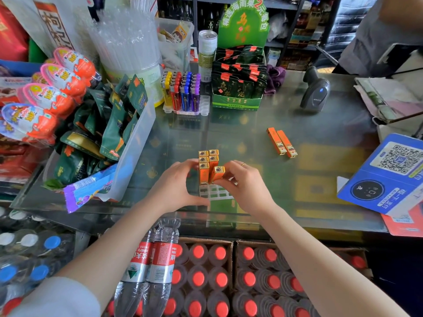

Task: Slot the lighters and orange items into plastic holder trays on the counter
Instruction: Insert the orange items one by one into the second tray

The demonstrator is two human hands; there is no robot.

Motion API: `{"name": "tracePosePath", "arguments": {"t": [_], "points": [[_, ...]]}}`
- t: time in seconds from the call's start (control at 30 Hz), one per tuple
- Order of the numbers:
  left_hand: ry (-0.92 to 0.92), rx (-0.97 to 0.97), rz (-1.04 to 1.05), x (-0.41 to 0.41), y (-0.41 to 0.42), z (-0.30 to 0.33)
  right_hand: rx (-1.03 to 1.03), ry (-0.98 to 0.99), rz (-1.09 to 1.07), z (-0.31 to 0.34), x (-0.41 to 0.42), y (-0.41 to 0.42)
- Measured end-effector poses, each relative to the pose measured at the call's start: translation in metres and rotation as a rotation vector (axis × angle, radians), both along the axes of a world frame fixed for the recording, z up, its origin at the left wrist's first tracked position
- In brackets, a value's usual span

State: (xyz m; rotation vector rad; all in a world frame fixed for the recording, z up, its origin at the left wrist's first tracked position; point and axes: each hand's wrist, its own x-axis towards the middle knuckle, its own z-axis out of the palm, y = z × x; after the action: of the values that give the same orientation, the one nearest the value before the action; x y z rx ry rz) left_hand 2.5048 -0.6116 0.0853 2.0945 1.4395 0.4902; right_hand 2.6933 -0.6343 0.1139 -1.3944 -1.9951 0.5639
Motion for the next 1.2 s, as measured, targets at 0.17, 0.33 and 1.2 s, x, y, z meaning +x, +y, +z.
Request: {"name": "tracePosePath", "arguments": {"t": [0.17, 0.33, 1.2], "points": [[-0.006, 0.026, 0.056, 0.002, -0.003, 0.000, -0.008, -0.182, 0.001, 0.005, -0.005, 0.007], [-0.008, 0.005, 0.074, 0.004, 0.001, 0.001, -0.059, -0.086, -0.180, -0.005, -0.013, 0.006], [-0.031, -0.061, 0.010, 0.025, 0.026, -0.005, -0.171, -0.380, -0.563, -0.027, 0.089, 0.069]]}}
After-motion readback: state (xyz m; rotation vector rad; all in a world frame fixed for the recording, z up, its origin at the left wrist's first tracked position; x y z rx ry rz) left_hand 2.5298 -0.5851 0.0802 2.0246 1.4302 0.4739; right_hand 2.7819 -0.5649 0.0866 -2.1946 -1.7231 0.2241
